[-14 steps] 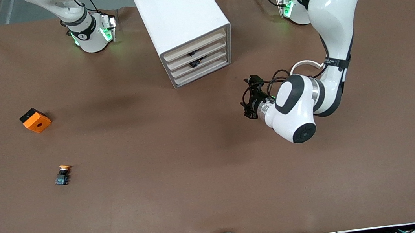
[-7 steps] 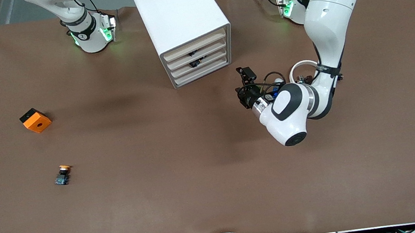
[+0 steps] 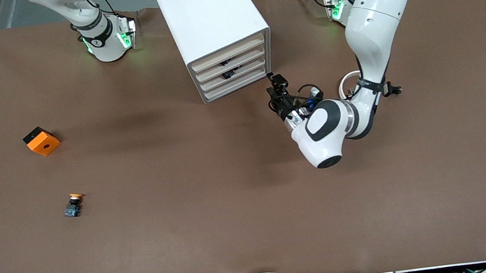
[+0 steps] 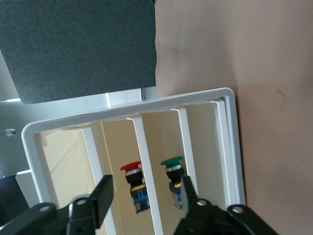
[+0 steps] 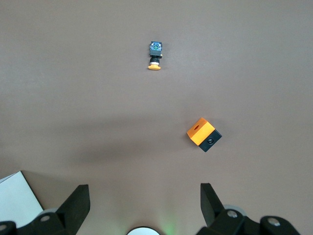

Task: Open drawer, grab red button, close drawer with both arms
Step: 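Grasp the drawer handle with the left gripper and pull it open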

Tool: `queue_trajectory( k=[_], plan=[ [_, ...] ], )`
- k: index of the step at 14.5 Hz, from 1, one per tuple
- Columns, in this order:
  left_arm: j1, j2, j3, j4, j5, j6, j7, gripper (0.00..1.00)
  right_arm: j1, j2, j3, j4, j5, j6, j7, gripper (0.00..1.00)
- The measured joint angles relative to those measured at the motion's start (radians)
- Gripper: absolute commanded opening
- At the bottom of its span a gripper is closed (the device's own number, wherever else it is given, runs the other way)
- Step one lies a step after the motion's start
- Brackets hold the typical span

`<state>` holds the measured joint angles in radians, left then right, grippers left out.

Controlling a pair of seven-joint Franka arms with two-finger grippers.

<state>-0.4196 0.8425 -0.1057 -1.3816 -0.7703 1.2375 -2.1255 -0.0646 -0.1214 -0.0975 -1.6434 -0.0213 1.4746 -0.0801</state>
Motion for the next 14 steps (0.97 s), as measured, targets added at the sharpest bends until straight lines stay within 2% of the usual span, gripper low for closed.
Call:
queue_trajectory(
  k=[6, 14],
  plan=[
    [-0.061, 0.018, -0.001, -0.060, 0.000, -0.023, -0.001, 0.51, 0.000, 0.000, 0.000, 0.000, 0.000, -0.001, 0.000, 1.00],
    [-0.113, 0.020, -0.029, -0.095, -0.002, -0.068, -0.001, 0.51, 0.000, 0.000, 0.000, 0.000, 0.000, -0.001, 0.000, 1.00]
  ],
)
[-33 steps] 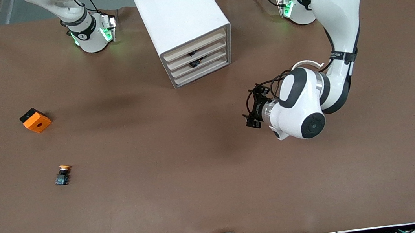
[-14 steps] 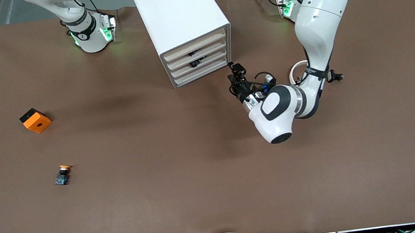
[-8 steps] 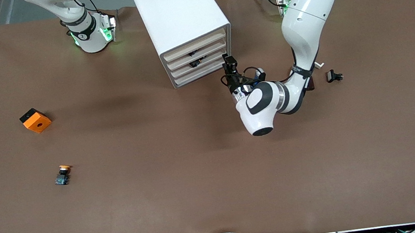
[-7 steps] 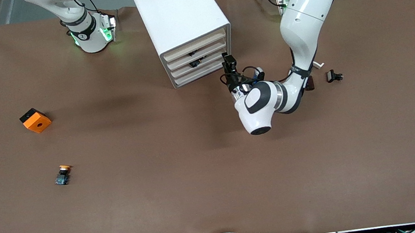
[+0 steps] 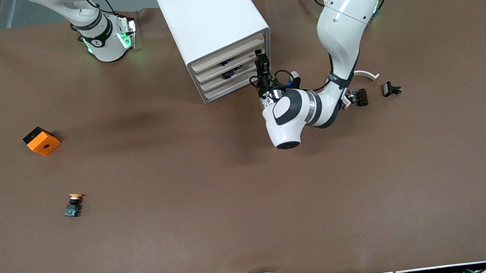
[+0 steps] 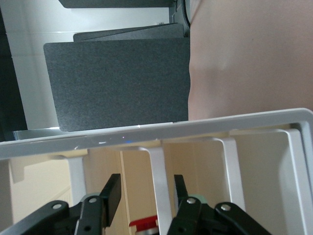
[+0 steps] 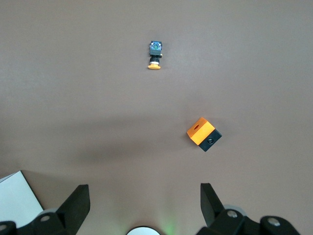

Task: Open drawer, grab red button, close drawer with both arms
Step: 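Grasp the drawer handle with the left gripper and pull it open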

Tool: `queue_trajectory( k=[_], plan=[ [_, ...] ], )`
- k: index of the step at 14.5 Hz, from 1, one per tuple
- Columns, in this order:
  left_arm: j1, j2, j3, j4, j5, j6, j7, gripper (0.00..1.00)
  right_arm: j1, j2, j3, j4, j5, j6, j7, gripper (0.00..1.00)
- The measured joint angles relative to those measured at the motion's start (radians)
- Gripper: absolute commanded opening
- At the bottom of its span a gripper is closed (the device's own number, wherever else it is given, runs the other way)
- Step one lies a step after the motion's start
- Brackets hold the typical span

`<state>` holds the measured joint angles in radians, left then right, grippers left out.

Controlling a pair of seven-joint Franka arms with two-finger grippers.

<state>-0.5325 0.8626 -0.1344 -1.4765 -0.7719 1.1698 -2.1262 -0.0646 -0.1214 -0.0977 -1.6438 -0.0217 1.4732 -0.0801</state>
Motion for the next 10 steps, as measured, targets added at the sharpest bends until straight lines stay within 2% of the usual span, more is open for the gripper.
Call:
queue_trajectory(
  k=[2, 3, 5, 7, 9, 10],
  plan=[
    [-0.006, 0.000, 0.000, -0.015, 0.000, 0.000, 0.000, 0.51, 0.000, 0.000, 0.000, 0.000, 0.000, 0.000, 0.000, 1.00],
    [-0.008, 0.001, 0.000, -0.019, 0.000, 0.000, 0.000, 0.48, 0.000, 0.000, 0.000, 0.000, 0.000, 0.000, 0.000, 1.00],
    [-0.013, 0.003, 0.000, -0.021, 0.000, 0.002, 0.000, 0.32, 0.000, 0.000, 0.000, 0.000, 0.000, 0.000, 0.000, 1.00],
    [-0.019, 0.003, -0.001, -0.021, -0.001, 0.005, 0.000, 0.23, 0.000, 0.000, -0.001, 0.000, 0.000, 0.000, 0.000, 1.00],
    [-0.025, 0.004, -0.001, -0.022, -0.003, 0.013, 0.000, 0.09, 0.000, 0.000, -0.001, 0.000, 0.000, -0.004, 0.000, 1.00],
    [-0.027, 0.005, -0.001, -0.022, -0.003, 0.017, 0.000, 0.07, 0.000, 0.000, -0.001, 0.000, 0.000, -0.006, 0.000, 1.00]
  ],
)
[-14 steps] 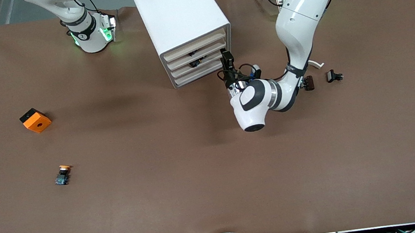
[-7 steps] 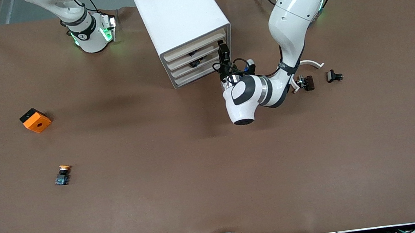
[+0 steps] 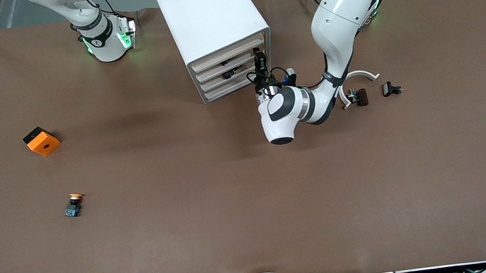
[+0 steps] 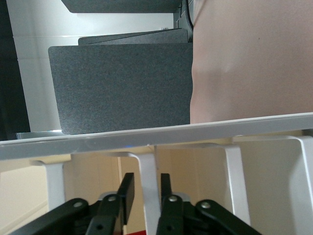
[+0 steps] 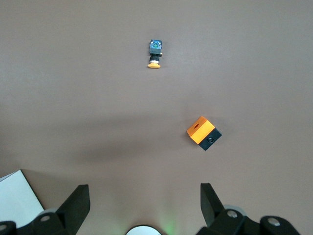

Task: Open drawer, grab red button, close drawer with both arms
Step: 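Grasp the drawer handle with the left gripper and pull it open, then hold the open drawer with the left gripper while the right gripper reaches in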

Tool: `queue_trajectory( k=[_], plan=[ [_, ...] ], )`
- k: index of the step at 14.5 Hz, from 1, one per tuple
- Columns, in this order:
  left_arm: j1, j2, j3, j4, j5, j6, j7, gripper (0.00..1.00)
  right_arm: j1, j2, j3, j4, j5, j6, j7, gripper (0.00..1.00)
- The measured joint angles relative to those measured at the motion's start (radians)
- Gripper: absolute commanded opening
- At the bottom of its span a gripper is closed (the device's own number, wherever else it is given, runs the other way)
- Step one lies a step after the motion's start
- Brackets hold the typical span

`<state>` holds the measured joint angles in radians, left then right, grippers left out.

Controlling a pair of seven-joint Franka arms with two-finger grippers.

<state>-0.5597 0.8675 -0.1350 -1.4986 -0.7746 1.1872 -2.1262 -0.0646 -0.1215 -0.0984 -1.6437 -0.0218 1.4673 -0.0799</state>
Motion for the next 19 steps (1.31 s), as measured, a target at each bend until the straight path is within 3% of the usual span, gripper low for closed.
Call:
queue_trajectory(
  k=[7, 19],
  plan=[
    [0.007, 0.008, 0.007, -0.003, -0.012, 0.008, -0.021, 0.06, 0.000, 0.000, 0.001, 0.000, 0.012, -0.001, 0.002, 1.00],
    [0.150, 0.013, 0.007, -0.002, -0.041, 0.034, -0.028, 0.10, -0.001, 0.023, -0.003, 0.018, 0.019, 0.000, 0.006, 1.00]
  ],
)
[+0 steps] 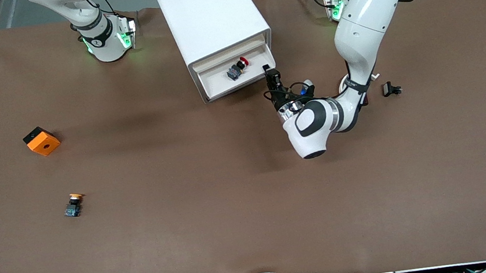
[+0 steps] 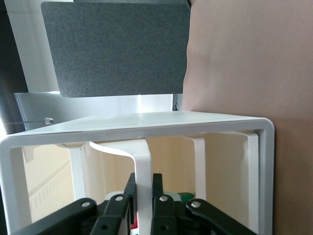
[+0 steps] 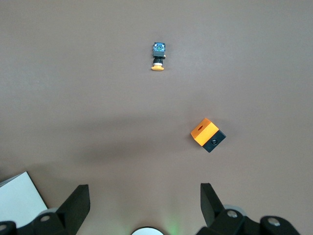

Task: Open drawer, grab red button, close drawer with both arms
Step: 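Hold the open drawer with the left gripper while the right gripper reaches in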

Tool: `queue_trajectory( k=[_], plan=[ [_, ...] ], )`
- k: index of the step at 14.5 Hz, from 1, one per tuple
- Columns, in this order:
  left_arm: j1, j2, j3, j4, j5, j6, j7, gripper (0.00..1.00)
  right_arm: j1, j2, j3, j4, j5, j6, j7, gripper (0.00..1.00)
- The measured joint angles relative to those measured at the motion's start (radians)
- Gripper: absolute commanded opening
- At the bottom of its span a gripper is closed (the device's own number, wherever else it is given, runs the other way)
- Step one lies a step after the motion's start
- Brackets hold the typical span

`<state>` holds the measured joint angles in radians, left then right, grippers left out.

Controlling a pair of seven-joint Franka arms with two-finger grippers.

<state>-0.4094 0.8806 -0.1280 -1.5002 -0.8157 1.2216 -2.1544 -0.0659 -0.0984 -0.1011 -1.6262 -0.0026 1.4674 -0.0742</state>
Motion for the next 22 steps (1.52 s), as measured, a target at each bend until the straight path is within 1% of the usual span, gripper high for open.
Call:
queue_trajectory(
  k=[4, 5, 7, 10, 11, 12, 13, 15, 17, 18, 22],
  plan=[
    [0.056, 0.000, 0.000, 0.007, -0.014, 0.021, 0.000, 0.11, -0.007, 0.062, -0.003, -0.001, 0.000, 0.010, -0.001, 1.00],
    [0.069, 0.000, 0.000, 0.010, -0.016, 0.025, 0.000, 0.13, -0.012, 0.093, -0.003, 0.000, 0.000, 0.014, -0.001, 1.00],
    [0.090, 0.000, 0.000, 0.014, -0.026, 0.033, 0.000, 0.14, -0.031, 0.165, -0.003, 0.021, -0.001, 0.031, -0.004, 1.00],
    [0.102, 0.000, 0.000, 0.014, -0.034, 0.039, 0.000, 0.16, -0.047, 0.219, -0.003, 0.046, -0.001, 0.037, -0.008, 1.00],
    [0.102, 0.000, 0.000, 0.015, -0.035, 0.040, 0.000, 0.22, -0.048, 0.224, -0.003, 0.048, -0.001, 0.042, -0.007, 1.00],
    [0.102, 0.000, 0.000, 0.015, -0.039, 0.046, 0.000, 0.38, -0.049, 0.225, -0.003, 0.050, -0.001, 0.043, -0.007, 1.00],
    [0.102, 0.000, 0.001, 0.015, -0.040, 0.050, 0.001, 0.62, -0.049, 0.225, -0.002, 0.051, -0.001, 0.043, -0.003, 1.00],
    [0.102, 0.002, 0.001, 0.015, -0.039, 0.068, 0.004, 1.00, -0.045, 0.225, 0.004, 0.053, 0.000, 0.043, 0.058, 1.00],
    [0.102, 0.005, 0.003, 0.015, -0.039, 0.083, 0.009, 1.00, -0.014, 0.225, 0.015, 0.056, 0.006, 0.040, 0.195, 1.00],
    [0.102, 0.006, 0.004, 0.015, -0.039, 0.086, 0.011, 1.00, 0.022, 0.225, 0.019, 0.059, 0.010, 0.037, 0.277, 1.00],
    [0.102, 0.006, 0.003, 0.053, -0.039, 0.094, 0.019, 1.00, 0.242, 0.220, 0.030, 0.071, 0.023, -0.004, 0.638, 1.00]
  ],
)
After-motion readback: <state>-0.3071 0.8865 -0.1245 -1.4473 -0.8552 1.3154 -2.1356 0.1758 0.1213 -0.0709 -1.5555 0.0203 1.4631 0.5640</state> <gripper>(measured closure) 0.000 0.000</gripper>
